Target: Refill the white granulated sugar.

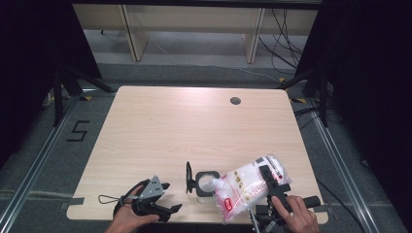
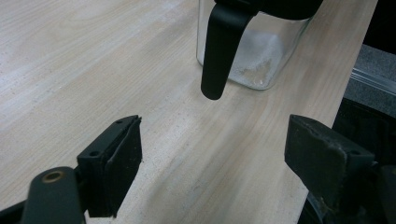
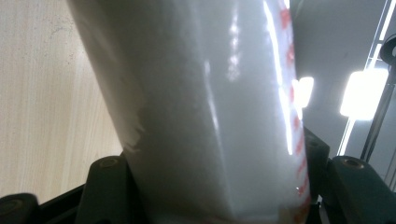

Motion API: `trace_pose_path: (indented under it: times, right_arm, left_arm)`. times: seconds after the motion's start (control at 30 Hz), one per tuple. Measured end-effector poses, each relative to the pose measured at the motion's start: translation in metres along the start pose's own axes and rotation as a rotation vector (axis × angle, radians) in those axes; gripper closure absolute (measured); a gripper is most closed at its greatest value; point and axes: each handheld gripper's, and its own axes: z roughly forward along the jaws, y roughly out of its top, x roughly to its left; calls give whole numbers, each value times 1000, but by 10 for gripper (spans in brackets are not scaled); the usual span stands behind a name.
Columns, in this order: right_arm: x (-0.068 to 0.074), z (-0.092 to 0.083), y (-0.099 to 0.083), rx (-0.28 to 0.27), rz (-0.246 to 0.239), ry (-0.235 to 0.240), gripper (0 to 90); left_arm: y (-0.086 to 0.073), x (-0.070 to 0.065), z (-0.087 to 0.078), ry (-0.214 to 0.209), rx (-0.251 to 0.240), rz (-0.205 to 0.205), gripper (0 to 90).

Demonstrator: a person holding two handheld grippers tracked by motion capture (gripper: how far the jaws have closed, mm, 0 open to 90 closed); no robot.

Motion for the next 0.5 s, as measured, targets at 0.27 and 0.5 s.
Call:
trace_pose_path:
  times: [0.27,0.5]
  right_arm:
    - [0,0,0,-1,-1,-1,416]
    - [1,-1,0,1,9,6,415]
  left_arm:
    - [0,0,0,0,-1,2,186]
    - [0,-1,0,5,-3,-23,186]
